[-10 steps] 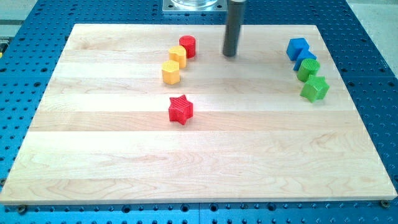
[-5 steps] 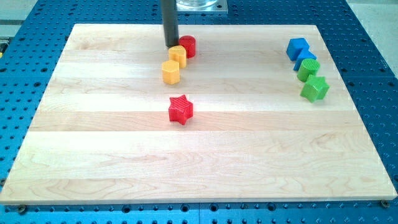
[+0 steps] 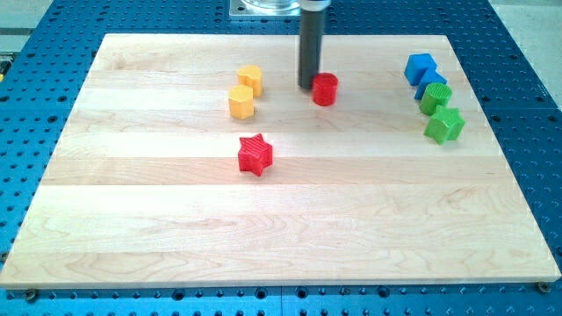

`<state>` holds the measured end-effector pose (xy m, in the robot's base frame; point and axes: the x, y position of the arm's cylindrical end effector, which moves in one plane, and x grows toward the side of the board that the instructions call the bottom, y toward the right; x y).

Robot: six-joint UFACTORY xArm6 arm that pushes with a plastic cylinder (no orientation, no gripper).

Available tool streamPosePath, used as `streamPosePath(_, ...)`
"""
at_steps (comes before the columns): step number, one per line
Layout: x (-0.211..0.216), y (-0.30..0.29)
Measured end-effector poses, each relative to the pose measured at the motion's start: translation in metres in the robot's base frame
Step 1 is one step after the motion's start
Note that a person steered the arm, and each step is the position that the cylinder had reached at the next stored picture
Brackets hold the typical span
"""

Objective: Move the red circle diagonally to the hexagon

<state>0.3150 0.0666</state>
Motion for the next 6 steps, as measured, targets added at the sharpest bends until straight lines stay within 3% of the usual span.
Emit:
streamPosePath(1, 0.004, 0.025)
streamPosePath(3, 0.09, 0.031)
streamPosePath(4, 0.081, 0.034)
streamPosePath(5, 0.096, -0.008)
streamPosePath(6, 0.14, -0.017)
